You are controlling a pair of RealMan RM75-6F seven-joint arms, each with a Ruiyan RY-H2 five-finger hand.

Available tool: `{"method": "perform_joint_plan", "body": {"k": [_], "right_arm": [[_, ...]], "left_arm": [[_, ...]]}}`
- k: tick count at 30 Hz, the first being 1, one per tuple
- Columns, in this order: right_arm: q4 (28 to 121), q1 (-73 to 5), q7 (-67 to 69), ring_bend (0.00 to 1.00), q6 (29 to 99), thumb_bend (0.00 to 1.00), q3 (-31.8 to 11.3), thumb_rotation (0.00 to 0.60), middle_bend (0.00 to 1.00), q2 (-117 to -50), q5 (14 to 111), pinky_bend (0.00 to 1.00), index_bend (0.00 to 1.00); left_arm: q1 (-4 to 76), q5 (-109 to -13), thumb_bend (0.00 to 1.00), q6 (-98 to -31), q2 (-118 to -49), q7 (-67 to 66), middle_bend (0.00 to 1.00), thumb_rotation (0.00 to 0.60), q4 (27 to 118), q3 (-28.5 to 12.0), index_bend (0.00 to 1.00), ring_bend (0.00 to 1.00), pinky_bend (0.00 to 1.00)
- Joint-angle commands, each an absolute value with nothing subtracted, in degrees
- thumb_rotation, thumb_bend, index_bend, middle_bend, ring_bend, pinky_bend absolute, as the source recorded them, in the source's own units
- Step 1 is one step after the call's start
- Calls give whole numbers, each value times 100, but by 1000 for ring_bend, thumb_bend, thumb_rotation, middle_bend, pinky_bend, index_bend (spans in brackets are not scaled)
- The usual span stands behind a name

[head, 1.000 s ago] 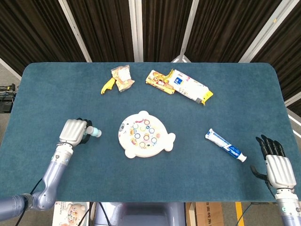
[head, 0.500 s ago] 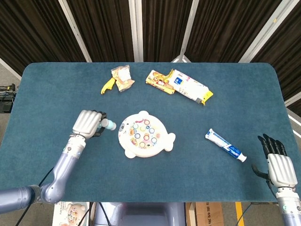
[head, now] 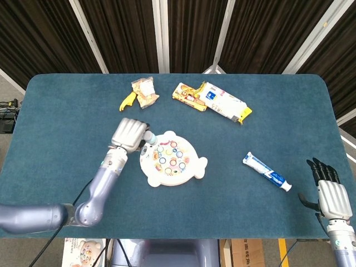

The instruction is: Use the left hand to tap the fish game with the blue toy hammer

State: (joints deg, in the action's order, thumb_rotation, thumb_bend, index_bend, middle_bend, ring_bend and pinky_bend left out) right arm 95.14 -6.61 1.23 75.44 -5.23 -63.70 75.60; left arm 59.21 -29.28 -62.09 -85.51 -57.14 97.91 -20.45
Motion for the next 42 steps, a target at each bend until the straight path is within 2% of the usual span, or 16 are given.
{"method": "perform_joint_plan", "body": {"k": [1,11,26,35,42], "right_arm": [[9520,-667,140,0,7516,310,-527,600,0,-6364,7535,0,0],[9524,-685,205,0,7434,311,-550,600,0,-6341,7441,0,0],[9562,-683,184,0,7456,310,-542,600,0,-6338,7458,0,0],[9576,-686,223,0,7432,311,-557,600,0,-6325,7414,0,0],[9565,-691,230,0,7421,310,-564,600,0,-6326,7392,0,0]], "left_arm": [[6216,-2624,845,-6226,-8802,-5908,572,600,9559,-2068,642,450,581],[6561,-2205,845,-6194,-9185,-6101,573,600,9048,-1895,643,451,581],[6678,-2031,845,-6213,-9116,-5986,575,600,9084,-1719,641,451,581],[6708,-2044,845,-6087,-9302,-5873,575,600,8799,-1497,640,451,581],[6749,-2063,845,-6034,-9373,-5767,576,600,8662,-1469,638,451,581]]}}
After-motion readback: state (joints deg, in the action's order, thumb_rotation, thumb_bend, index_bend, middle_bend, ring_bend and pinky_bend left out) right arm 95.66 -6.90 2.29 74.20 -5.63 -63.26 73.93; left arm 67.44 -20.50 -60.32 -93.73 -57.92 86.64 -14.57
